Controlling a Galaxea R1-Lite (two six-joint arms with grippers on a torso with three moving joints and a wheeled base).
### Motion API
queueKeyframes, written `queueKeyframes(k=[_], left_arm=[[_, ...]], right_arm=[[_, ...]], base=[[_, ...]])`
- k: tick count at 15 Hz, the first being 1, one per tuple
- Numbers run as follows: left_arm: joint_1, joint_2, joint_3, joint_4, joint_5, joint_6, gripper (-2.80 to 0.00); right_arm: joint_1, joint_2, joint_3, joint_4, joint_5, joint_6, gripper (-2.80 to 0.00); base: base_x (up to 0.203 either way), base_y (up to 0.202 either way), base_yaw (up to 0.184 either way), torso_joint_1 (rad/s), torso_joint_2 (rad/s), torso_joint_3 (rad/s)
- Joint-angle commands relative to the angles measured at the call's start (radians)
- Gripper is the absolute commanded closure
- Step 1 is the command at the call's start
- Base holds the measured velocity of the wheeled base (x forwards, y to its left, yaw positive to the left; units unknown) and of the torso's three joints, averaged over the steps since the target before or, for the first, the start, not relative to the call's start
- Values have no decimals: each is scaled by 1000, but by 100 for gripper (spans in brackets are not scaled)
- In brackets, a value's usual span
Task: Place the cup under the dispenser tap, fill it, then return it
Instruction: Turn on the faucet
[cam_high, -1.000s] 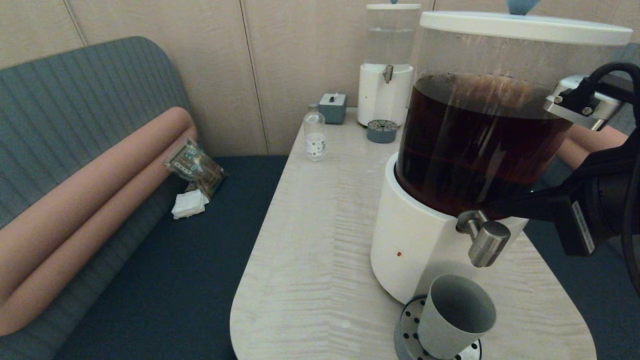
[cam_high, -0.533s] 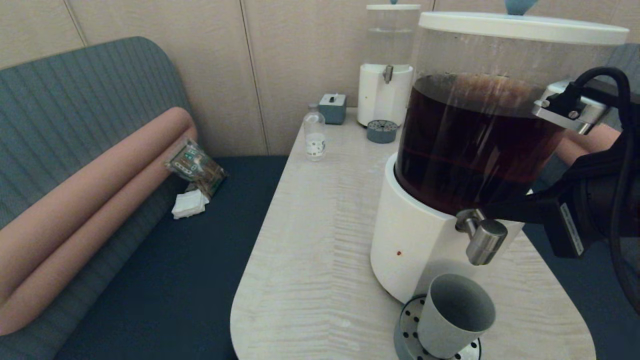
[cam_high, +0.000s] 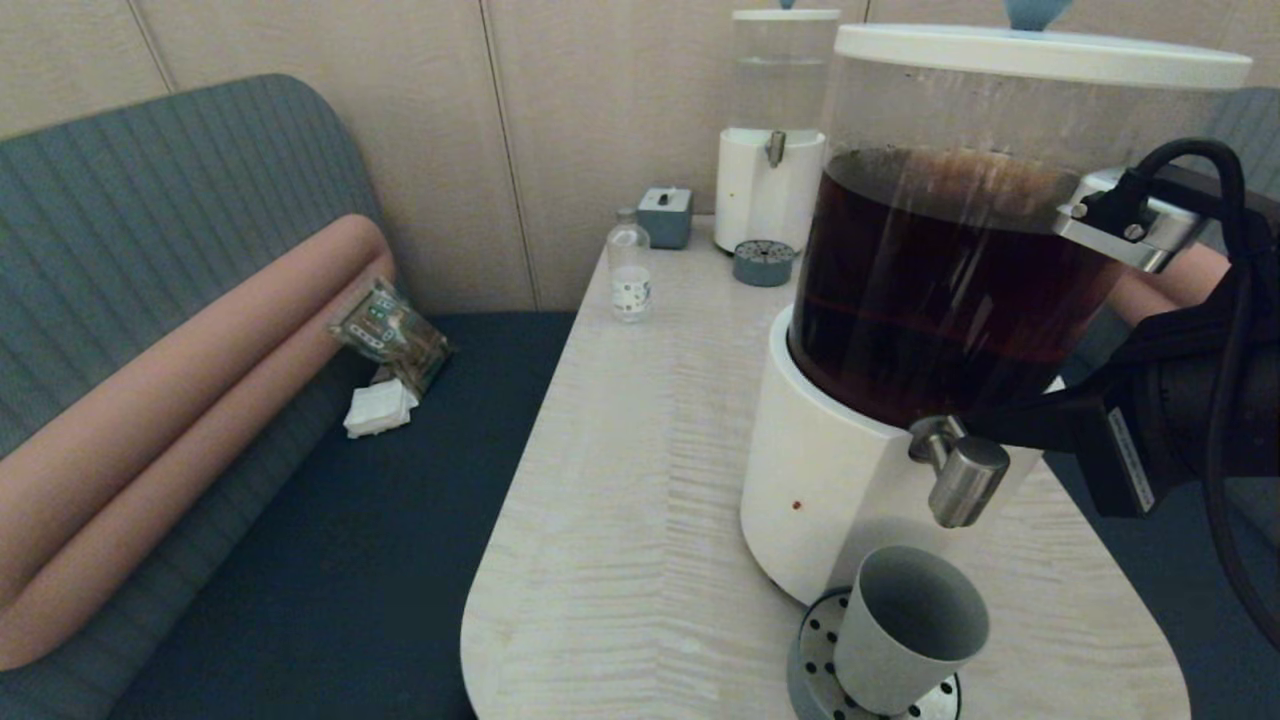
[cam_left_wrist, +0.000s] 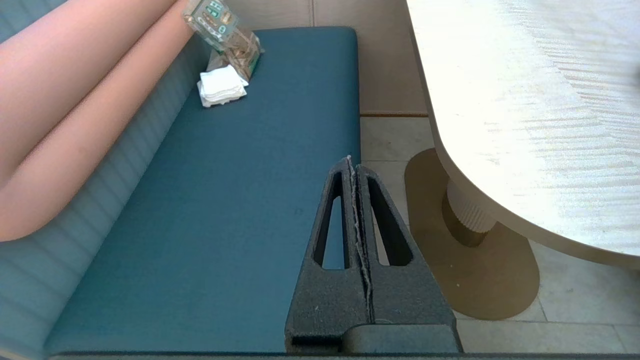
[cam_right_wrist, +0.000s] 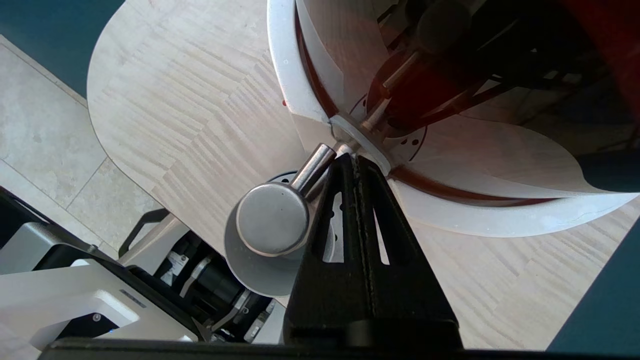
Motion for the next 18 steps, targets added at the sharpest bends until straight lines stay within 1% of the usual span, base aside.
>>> queueKeyframes(k=[1,5,7,11,13,17,18], left_arm=[[0,2,0,0,0,0,0],[0,2,0,0,0,0,0],[0,2,1,0,0,0,0],[0,2,0,0,0,0,0],[0,2,0,0,0,0,0],[0,2,0,0,0,0,0],[0,2,0,0,0,0,0]], right_arm=[[1,1,2,1,7,1,0],[3,-2,7,0,38,2,0],[7,-5,13,-3,70,1,0],[9,-9,27,-54,87,-1,0],[9,-13,29,-57,109,-1,0],[10,-17,41,-59,115,1,0],[9,-17,42,-59,127,0,0]], base=[[0,0,0,0,0,0],[0,0,0,0,0,0],[0,0,0,0,0,0],[0,0,0,0,0,0],[0,0,0,0,0,0],[0,0,0,0,0,0],[0,0,0,0,0,0]])
